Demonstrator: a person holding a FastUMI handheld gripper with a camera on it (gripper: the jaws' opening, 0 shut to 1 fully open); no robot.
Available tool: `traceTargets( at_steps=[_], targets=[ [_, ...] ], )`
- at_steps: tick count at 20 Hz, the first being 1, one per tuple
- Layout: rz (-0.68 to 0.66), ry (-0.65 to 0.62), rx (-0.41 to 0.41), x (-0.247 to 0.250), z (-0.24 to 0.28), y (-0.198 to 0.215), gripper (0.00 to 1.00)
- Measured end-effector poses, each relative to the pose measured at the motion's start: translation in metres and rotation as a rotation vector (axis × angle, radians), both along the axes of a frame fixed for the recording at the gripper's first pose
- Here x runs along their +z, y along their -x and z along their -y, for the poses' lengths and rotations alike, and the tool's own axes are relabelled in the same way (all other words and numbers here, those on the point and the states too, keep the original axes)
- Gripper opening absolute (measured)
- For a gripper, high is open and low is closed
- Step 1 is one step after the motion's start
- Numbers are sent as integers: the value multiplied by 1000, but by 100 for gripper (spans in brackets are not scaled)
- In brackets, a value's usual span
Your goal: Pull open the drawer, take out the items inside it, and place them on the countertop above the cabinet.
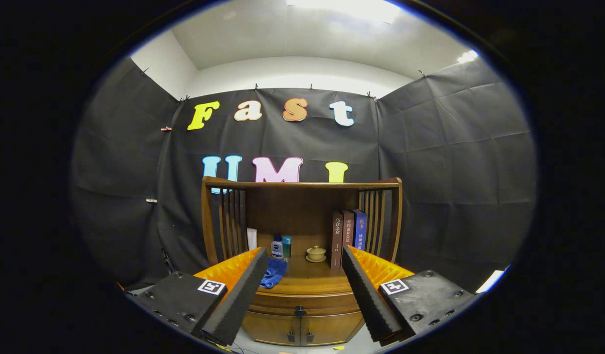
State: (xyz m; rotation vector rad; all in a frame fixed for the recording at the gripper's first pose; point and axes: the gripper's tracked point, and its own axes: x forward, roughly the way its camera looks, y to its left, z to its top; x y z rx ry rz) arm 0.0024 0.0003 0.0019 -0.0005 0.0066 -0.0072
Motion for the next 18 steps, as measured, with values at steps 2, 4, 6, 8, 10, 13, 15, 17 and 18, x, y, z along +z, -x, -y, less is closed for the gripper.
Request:
traceTargets(
  at_steps=[2, 4, 6, 8, 10, 13, 15, 17, 18],
  targets=[
    [1, 4, 2, 1, -1, 0, 99],
    [4, 1, 6, 1, -1, 0, 99],
    [0, -12, 14, 0, -1, -1, 99],
    [-9, -24, 21, -3, -1, -2, 99],
    [-19, -31, 33, -13, -5, -9, 99],
    [-37, -28, 37, -35, -9, -23, 99],
    [-49, -21, 31, -50, -10, -33, 99],
    [-72, -13, 36, -72, -14, -42, 99],
    [-88, -10, 40, -85, -16, -47, 99]
  ],
)
